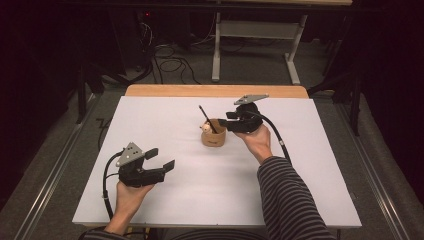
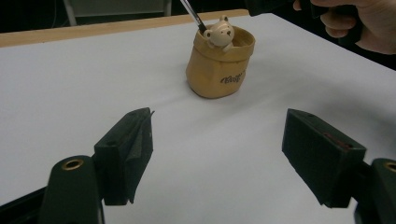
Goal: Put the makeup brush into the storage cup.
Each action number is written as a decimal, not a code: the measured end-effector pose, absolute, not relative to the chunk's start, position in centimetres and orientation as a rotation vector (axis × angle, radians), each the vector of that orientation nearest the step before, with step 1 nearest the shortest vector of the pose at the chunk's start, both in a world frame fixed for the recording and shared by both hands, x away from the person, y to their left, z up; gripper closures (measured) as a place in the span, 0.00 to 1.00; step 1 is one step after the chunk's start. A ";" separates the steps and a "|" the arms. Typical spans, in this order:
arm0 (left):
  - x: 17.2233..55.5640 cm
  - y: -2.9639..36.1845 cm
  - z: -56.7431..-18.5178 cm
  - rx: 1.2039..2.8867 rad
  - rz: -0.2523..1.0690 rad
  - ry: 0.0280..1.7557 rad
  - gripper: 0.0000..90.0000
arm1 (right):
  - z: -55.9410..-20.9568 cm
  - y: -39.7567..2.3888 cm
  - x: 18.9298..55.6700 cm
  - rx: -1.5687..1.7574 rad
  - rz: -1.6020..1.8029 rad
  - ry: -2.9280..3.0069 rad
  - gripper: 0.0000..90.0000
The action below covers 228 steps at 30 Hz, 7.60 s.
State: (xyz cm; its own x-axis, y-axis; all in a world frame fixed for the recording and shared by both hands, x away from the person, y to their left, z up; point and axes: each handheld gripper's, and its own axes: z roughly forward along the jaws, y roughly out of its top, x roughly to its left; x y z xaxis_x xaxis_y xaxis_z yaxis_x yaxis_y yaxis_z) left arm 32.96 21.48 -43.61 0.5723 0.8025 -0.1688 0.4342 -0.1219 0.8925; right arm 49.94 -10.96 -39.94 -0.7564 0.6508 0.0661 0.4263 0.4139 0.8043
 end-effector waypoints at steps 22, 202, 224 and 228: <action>33.0 21.4 -43.6 1.757 0.439 1.034 0.28 | -38.7 -12.8 48.9 0.941 1.270 2.393 0.61; 32.9 21.6 -43.5 1.739 0.447 1.036 0.28 | -39.3 -30.1 34.1 1.079 1.502 2.117 0.65; 32.8 21.5 -43.5 1.737 0.448 1.033 0.28 | -41.4 -30.5 34.0 1.112 1.455 2.107 0.66; 32.8 21.5 -43.5 1.737 0.447 1.033 0.28 | -41.7 -30.5 34.0 1.118 1.455 2.105 0.66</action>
State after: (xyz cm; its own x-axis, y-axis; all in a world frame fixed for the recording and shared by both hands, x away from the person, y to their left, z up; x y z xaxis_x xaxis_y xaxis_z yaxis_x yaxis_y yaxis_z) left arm 32.84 21.53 -43.46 0.5625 0.8091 -0.1700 0.4298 -0.1105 0.8961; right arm 34.01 -30.45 -41.67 -0.6289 0.7636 0.1466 0.4070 0.1627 0.8988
